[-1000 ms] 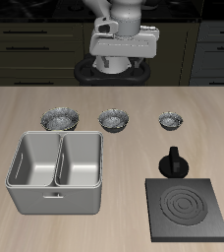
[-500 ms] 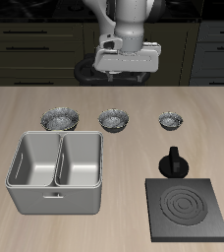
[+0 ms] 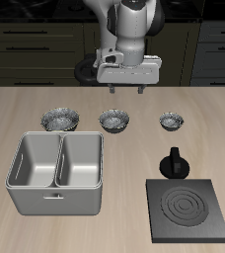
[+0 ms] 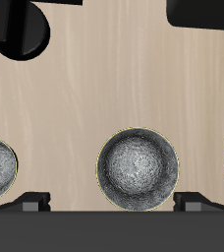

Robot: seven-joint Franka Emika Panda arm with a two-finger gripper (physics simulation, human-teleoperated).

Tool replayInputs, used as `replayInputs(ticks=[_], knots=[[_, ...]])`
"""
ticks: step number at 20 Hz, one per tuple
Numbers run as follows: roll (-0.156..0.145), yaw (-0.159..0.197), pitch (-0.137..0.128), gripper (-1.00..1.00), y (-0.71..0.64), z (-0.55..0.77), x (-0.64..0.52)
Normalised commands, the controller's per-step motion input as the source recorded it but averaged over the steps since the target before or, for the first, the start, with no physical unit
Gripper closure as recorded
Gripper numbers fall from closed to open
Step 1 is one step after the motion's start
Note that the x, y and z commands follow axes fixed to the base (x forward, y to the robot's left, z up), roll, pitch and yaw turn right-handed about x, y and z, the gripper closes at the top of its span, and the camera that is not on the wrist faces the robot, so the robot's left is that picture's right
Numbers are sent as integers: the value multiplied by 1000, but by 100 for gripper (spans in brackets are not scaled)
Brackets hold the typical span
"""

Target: Place the medium-sized bowl inside the left compartment of the bowl drainer

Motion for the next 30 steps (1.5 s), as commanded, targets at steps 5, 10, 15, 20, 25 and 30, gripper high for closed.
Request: replayInputs(ticks=[5, 10, 15, 20, 25, 30], knots=[[-17, 28, -55, -100, -15, -272, -45], [13, -5, 59, -100, 23, -350, 46], [-5, -8, 5, -100, -17, -304, -35], [34, -32, 75, -100, 29, -368, 13], [26, -9, 76, -100, 51, -378, 90], [56, -25, 84, -100, 43, -386, 87]])
